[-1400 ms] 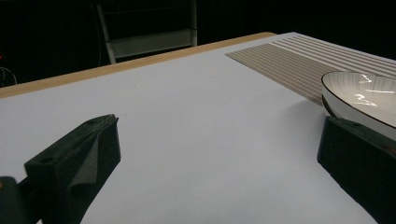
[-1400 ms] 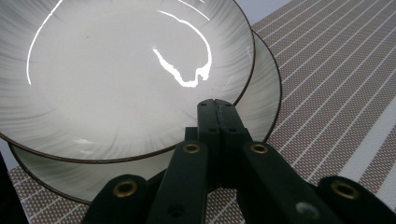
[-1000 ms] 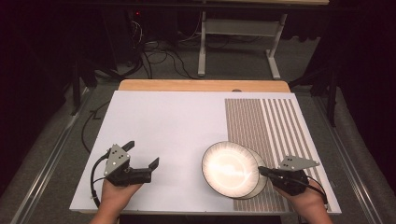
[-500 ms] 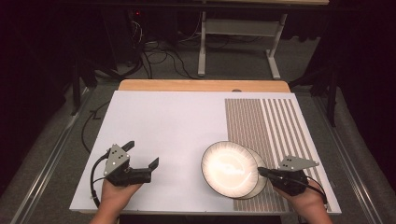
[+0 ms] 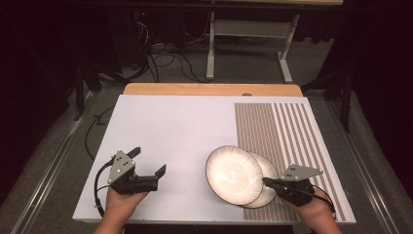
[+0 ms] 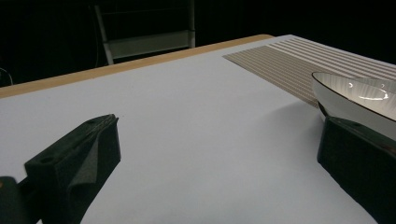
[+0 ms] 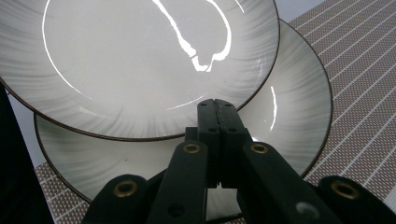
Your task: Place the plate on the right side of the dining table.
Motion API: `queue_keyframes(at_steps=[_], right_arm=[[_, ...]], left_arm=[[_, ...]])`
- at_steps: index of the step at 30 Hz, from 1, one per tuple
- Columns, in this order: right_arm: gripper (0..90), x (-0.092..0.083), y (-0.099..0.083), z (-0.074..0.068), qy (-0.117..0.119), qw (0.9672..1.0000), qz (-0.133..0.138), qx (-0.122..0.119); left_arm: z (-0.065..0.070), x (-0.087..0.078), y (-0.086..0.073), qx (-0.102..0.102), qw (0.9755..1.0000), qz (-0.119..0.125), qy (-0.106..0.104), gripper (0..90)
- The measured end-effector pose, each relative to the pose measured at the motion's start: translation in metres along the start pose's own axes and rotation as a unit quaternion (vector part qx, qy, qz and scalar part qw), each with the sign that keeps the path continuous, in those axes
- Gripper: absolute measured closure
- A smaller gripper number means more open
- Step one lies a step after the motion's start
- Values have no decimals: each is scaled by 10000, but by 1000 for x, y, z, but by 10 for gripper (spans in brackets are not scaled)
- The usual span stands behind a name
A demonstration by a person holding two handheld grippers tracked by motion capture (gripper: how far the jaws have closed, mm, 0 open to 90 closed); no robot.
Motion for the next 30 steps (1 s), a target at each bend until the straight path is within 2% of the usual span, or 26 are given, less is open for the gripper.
queue_keyframes(at_steps=[2, 3, 4, 5, 6, 12, 16, 17, 18, 19, 20, 23, 26, 27, 29, 30], right_arm=[[900, 2, 1, -2, 25, 10000, -14, -10], [900, 4, 2, -3, 41, 10000, -31, -54], [900, 4, 2, -3, 41, 10000, -31, -54], [900, 6, 2, -4, 51, 10000, -44, -62], [900, 6, 2, -4, 51, 10000, -44, -62], [900, 6, 3, -4, 39, 9999, -39, -85], [900, 6, 3, -4, 45, 9999, -51, -105], [900, 6, 3, -4, 36, 9999, -56, -102], [900, 6, 3, -4, 36, 9999, -56, -102], [900, 6, 3, -4, 30, 9999, -40, -99], [900, 6, 3, -4, 30, 9999, -40, -99], [900, 6, 3, -4, 26, 9999, -41, -109], [900, 6, 3, -4, 16, 9999, -60, -115], [900, 6, 3, -4, 15, 9999, -60, -122], [900, 6, 3, -4, 16, 9999, -59, -117], [900, 6, 3, -4, 12, 9999, -60, -115]], left_arm=[[8, 2, 6, 35, 9999, 6, -123, 0], [18, 4, 13, 67, 9996, 4, -263, 0], [18, 4, 13, 67, 9996, 4, -263, 0], [30, 7, 19, 78, 9991, -21, -421, 0], [30, 7, 19, 78, 9991, -21, -421, 0], [63, 23, 31, 60, 9973, -83, -729, 0], [85, 34, 31, 82, 9953, -268, -927, 0], [94, 40, 30, 60, 9937, -393, -1045, 0], [94, 40, 30, 60, 9937, -393, -1045, 0], [101, 46, 28, 1, 9919, -519, -1162, 0], [101, 46, 28, 1, 9919, -519, -1162, 0], [111, 56, 23, -77, 9874, -835, -1344, 5], [118, 62, 17, -188, 9808, -1187, -1533, 5], [120, 64, 15, -231, 9784, -1320, -1573, 7], [124, 69, 10, -326, 9714, -1639, -1687, 7], [125, 70, 8, -359, 9690, -1749, -1709, 8]])
Point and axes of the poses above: each handheld gripper's, and its own axes: x roughly forward along the jaws, y roughly out of its top, z roughly to its right, the point moved 6 cm from there along x, roughly forward along the jaws, and after that the axes turned 12 degrees about y, right-handed, at the moved point
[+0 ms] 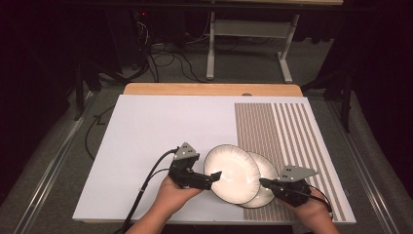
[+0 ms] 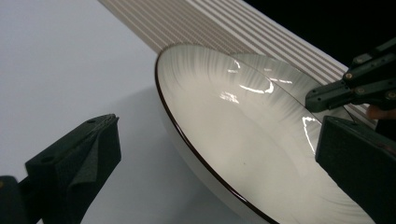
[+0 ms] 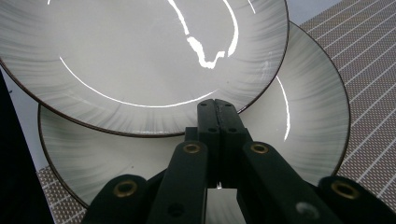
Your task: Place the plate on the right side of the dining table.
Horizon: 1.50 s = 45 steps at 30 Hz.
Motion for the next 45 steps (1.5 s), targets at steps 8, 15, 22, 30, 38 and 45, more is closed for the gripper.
queue_keyframes(at_steps=[8, 15, 22, 30, 38, 45], right_arm=[[900, 0, 0, 0, -17, 10000, -7, -22], [900, 0, -1, 0, -35, 10000, -25, -15], [900, 0, -1, 0, -46, 10000, -33, -28], [900, 0, -1, -1, -64, 9999, -52, -67], [900, -3, -1, 0, -79, 9999, -13, -80], [900, -5, 0, -1, -102, 9999, 33, -57]], left_arm=[[4, 13, -10, -646, 9907, -1023, -631, 178], [6, 13, -11, -798, 9858, -1242, -796, 394], [3, 15, -13, -815, 9842, -1416, -685, 559], [1, 15, -13, -1023, 9811, -1470, -727, 588], [1, 13, -11, -1142, 9806, -1401, -763, 636], [-1, 13, -11, -1295, 9795, -1310, -814, 656]])
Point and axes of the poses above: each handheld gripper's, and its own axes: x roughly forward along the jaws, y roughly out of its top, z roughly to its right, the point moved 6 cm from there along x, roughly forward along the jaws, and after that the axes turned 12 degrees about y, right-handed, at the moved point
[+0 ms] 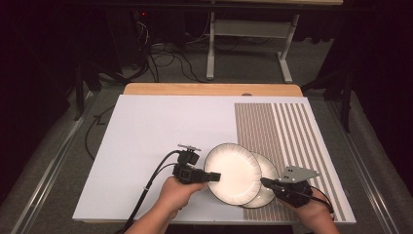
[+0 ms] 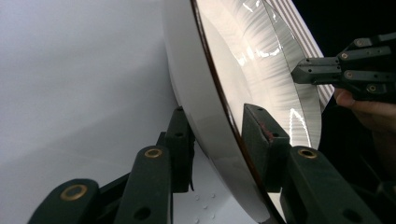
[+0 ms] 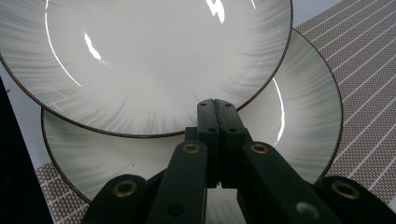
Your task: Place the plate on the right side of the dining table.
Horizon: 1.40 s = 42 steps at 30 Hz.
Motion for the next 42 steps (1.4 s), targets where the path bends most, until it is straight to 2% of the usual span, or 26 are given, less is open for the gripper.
queue_keyframes(at_steps=[5, 8, 10, 13, 17, 20, 22, 24, 26, 27, 32, 35, 37, 38, 39, 40, 42], right_arm=[[882, -5, 2, 1, 3, 9998, 199, 27], [862, -14, 5, 4, -94, 9989, 442, 120], [836, -16, 6, 4, -54, 9988, 473, 106], [822, -19, 6, 4, -100, 9985, 519, 106], [794, -23, 6, 6, -153, 9978, 621, 193], [783, -25, 5, 8, -191, 9974, 654, 225], [781, -26, 5, 9, -215, 9973, 659, 249], [769, -28, 5, 11, -295, 9970, 677, 238], [700, -31, 5, 14, -396, 9960, 751, 271], [700, -31, 5, 14, -396, 9960, 751, 271], [585, -38, 3, 21, -642, 9931, 921, 337], [514, -43, 2, 26, -760, 9908, 1053, 375], [468, -47, 0, 28, -838, 9887, 1127, 516], [430, -51, 0, 31, -903, 9866, 1234, 567], [430, -51, 0, 31, -903, 9866, 1234, 567], [417, -54, -1, 32, -956, 9852, 1278, 620], [384, -58, -1, 35, -992, 9828, 1378, 722]], left_arm=[[0, -4, 1, -10, 9998, 172, -23, 686], [1, -8, 2, -23, 9993, 380, -60, 720], [1, -9, 3, -27, 9990, 443, -57, 736], [0, -14, 5, 7, 9973, 721, -107, 759], [2, -21, 8, 95, 9939, 1094, -145, 794], [2, -26, 9, 273, 9914, 1277, -11, 800], [1, -27, 10, 290, 9905, 1344, 3, 801], [-1, -30, 10, 381, 9880, 1494, 44, 803], [-3, -34, 11, 419, 9858, 1624, 112, 805], [-5, -35, 11, 470, 9841, 1708, 156, 805], [-10, -45, 10, 725, 9753, 2060, 340, 804], [-14, -50, 10, 882, 9692, 2258, 435, 804], [-16, -53, 10, 981, 9659, 2347, 476, 804], [-17, -55, 9, 1102, 9616, 2454, 540, 802], [-17, -55, 9, 1102, 9616, 2454, 540, 801], [-17, -55, 8, 1185, 9584, 2528, 595, 801], [-18, -55, 7, 1178, 9574, 2568, 588, 798]])
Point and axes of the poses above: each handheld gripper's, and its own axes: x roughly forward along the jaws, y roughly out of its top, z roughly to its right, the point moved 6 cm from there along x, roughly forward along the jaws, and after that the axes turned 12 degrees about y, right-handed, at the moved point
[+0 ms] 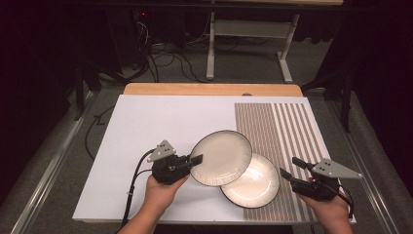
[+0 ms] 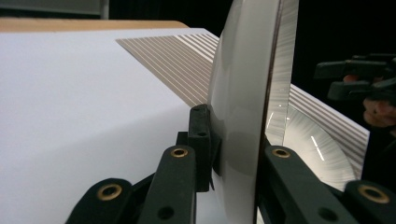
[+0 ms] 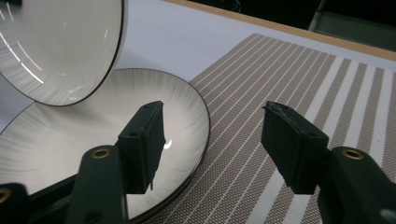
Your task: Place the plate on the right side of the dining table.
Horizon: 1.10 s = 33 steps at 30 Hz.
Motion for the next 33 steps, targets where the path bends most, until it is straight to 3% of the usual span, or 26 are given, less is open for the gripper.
queue_keyframes(at_steps=[7, 8, 9, 10, 11, 17, 23, 33], right_arm=[[214, -15, 5, 8, -147, 9991, 377, 79], [143, -18, 6, 10, -161, 9986, 483, 113], [143, -18, 6, 10, -161, 9986, 483, 113], [41, -17, 6, 11, -205, 9984, 514, 108], [7, -16, 6, 11, -245, 9983, 509, 113], [7, -14, 5, 10, -337, 9982, 490, 71], [7, -12, 6, 9, -328, 9983, 488, 29], [30, 3, 28, -7, -77, 9986, 498, -174]], left_arm=[[0, -3, -1, 216, 9998, 41, -7, 796], [0, -3, -1, 284, 9996, 44, 15, 794], [0, -3, -1, 284, 9996, 44, 15, 794], [0, -3, -1, 304, 9995, 53, 12, 793], [1, -4, 0, 363, 9993, 66, 19, 793], [5, -5, 1, 598, 9982, 62, 64, 793], [5, -5, 2, 637, 9979, 20, 82, 791], [7, -3, 3, 702, 9975, -29, 40, 790]])
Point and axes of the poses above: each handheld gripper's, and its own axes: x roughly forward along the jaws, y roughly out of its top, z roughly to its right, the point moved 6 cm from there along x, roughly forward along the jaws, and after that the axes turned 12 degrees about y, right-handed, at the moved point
